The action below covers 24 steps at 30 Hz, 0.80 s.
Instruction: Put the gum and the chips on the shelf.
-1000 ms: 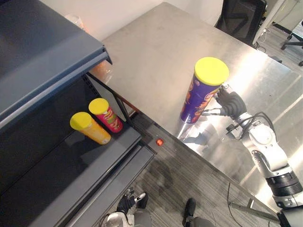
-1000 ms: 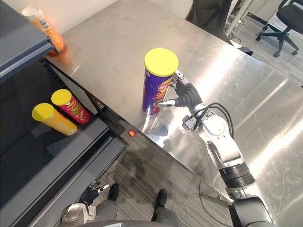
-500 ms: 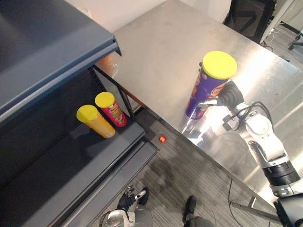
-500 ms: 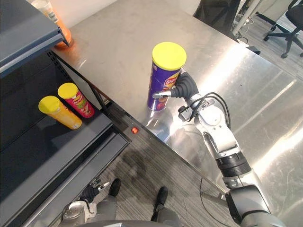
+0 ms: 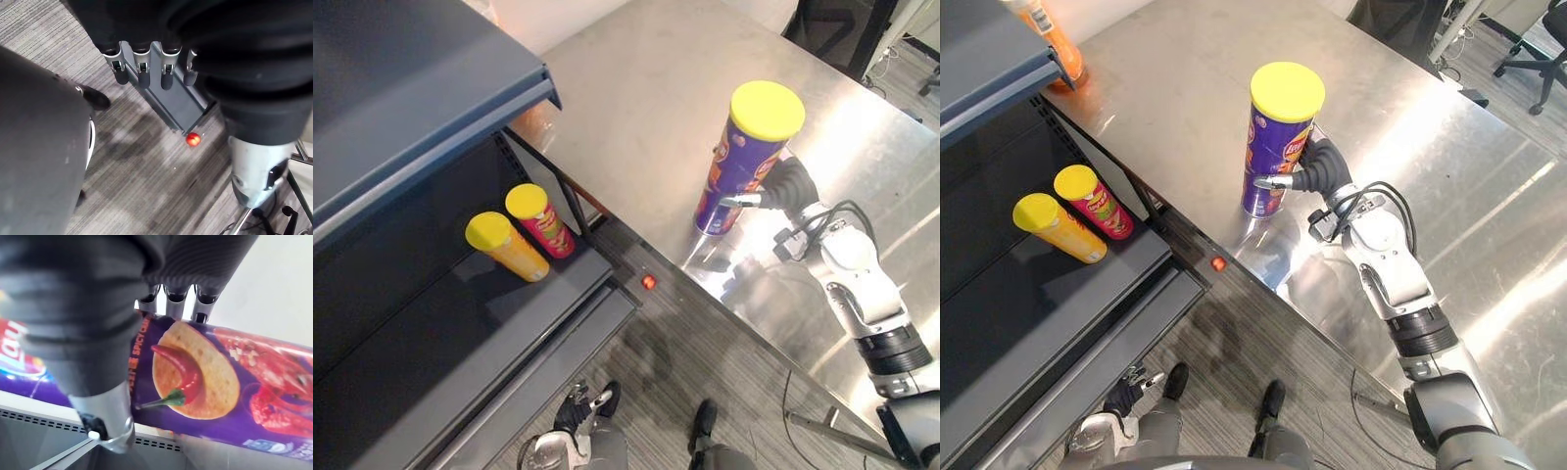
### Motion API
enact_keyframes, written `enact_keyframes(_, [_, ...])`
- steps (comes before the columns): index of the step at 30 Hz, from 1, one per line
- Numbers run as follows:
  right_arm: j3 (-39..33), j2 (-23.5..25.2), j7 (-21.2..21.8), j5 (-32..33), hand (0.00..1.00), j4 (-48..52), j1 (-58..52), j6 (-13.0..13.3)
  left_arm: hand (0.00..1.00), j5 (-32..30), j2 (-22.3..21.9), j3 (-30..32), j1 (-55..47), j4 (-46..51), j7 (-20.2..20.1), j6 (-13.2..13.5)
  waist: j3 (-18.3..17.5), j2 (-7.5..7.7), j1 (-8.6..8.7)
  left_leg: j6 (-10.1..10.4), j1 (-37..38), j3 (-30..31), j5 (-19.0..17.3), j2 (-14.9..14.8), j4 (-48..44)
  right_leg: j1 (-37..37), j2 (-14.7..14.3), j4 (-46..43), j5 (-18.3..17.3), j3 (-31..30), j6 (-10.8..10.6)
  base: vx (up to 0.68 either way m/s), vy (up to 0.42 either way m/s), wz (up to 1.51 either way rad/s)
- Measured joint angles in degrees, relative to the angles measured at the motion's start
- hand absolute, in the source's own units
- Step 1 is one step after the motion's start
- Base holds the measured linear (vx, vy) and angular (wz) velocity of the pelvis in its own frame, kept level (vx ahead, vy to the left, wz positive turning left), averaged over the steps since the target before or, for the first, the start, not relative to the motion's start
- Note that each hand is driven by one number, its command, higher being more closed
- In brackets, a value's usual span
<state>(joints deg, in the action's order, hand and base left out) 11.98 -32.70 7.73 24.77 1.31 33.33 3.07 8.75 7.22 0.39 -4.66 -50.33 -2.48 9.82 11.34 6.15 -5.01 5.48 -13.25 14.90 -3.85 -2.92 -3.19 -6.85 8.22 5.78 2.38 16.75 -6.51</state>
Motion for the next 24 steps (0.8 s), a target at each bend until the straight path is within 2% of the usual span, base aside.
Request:
enact_keyframes(8, [-0.04, 2.54, -1.34, -0.19, 1.0, -0.13, 0.44, -0.01, 0.0, 0.12, 0.0, 0.05, 0.01, 0.13, 0.64, 0.0, 0.22, 0.09, -0.04, 0.0, 0.14, -0.32, 0.0, -0.05, 0.01, -0.08, 0.0, -0.02, 0.03, -0.39, 0.0, 0.0, 0.0, -0.01])
enact_keyframes(18, [-1.27, 3.41, -2.5, -1.14, 1.0, -0.01, 1.42, -0.02, 0.0, 0.12, -0.3, 1.94, -0.02, 0.23, 1.19, -0.33, 0.56, 0.75, 0.04, 0.0, 1.23, -1.52, -0.01, -0.2, 0.1, 0.23, -0.04, -0.05, 0.33, -1.57, 0.11, 0.0, 0.003, -0.07])
enact_keyframes(21, [-3.69, 2.14, -3.1, -0.3, 1.0, 0.21, 5.06, 0.02, 0.0, 0.11, -0.33, 2.35, -0.08, 0.2, 1.23, -0.43, 0.57, 0.76, 0.16, 0.01, 1.51, -1.65, -0.02, -0.26, 0.12, 0.37, -0.09, -0.05, 0.48, -1.65, 0.08, 0.0, 0.003, -0.03])
enact_keyframes(24, [-4.75, -1.65, -3.61, 2.35, 1.0, 0.65, 10.76, 0.53, 0.0, 0.11, -0.35, 3.4, -0.18, 0.19, 1.38, -0.45, 0.57, 0.77, 0.17, 0.01, 1.89, -1.74, -0.02, -0.29, 0.13, 0.66, -0.11, -0.05, 0.6, -1.8, 0.09, 0.0, 0.002, -0.01])
